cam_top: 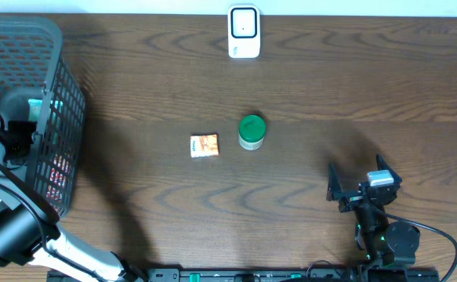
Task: Scan the item barcode
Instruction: 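Reach the left gripper into the basket and grasp the green tissue pack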
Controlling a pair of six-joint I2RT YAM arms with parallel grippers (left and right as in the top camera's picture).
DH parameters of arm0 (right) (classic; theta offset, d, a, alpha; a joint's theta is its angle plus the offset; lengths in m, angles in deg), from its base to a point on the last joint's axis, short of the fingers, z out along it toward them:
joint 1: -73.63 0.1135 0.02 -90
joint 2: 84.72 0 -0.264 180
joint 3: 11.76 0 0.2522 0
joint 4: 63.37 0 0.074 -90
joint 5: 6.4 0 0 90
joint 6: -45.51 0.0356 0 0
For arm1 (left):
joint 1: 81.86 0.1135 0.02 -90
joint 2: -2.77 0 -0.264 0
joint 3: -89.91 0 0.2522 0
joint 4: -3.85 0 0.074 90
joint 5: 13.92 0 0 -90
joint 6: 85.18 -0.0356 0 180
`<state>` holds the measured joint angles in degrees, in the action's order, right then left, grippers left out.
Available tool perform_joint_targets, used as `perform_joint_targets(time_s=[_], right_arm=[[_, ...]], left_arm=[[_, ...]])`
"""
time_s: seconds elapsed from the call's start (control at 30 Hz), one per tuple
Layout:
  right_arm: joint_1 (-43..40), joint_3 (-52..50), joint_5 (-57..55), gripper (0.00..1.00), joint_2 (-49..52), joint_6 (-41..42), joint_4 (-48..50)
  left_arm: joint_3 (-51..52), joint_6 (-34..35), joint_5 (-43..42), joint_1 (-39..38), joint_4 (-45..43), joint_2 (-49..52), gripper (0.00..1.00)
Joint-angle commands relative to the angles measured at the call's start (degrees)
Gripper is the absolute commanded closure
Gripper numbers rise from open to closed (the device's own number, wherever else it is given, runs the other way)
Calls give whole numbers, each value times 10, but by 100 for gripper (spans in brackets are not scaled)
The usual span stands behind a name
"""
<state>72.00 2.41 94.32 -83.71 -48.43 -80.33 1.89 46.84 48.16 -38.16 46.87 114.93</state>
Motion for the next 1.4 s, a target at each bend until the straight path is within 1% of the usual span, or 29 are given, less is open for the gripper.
perform_joint_targets(time_s=[0.0,0.17,0.2,0.33,0.47,0.57,0.6,0.63,0.67,0.7,0.73,0.8,0.83,0.97,1.03,1.1,1.17,1.23,1.3,1.33,1.37], right_arm=[[5,-1,1,1,-2,7,-2],[5,-1,1,1,-2,7,-2],[5,-1,1,1,-2,7,-2],[5,-1,1,1,-2,7,-2],[5,-1,1,1,-2,7,-2],[5,-1,1,1,-2,7,-2],[5,-1,1,1,-2,7,-2],[5,-1,1,1,-2,7,-2],[5,-1,1,1,-2,7,-2],[5,-1,1,1,-2,7,-2],[5,-1,1,1,-2,7,-2],[5,-1,1,1,-2,7,-2],[5,-1,1,1,-2,7,-2],[5,-1,1,1,-2,7,-2],[5,-1,1,1,-2,7,-2],[5,-1,1,1,-2,7,-2],[5,-1,1,1,-2,7,-2],[5,-1,1,1,-2,7,-2],[5,-1,1,1,-2,7,-2],[5,-1,1,1,-2,7,-2],[5,-1,1,1,-2,7,-2]], left_arm=[[14,1,24,-3,9,-30,93],[2,1,24,-3,8,-147,93],[2,1,27,-3,6,-189,93],[2,1,47,-3,6,-291,93],[2,3,53,-3,6,-375,93],[2,3,84,-3,10,-421,93],[2,3,111,-3,22,-435,93],[2,3,136,-3,35,-441,88],[2,3,162,-3,50,-442,64],[2,3,185,-3,65,-441,44],[3,3,209,-3,82,-436,32],[3,3,237,-3,106,-418,19],[3,-2,238,-3,109,-408,17],[3,-111,224,-5,86,-351,16],[3,-184,217,-5,58,-320,15],[3,-280,184,-5,24,-288,15],[3,-369,132,-5,1,-261,15],[3,-444,80,-5,-3,-234,15],[3,-504,69,-7,7,-209,14],[3,-545,69,-9,18,-197,12],[3,-585,69,-10,31,-187,8]])
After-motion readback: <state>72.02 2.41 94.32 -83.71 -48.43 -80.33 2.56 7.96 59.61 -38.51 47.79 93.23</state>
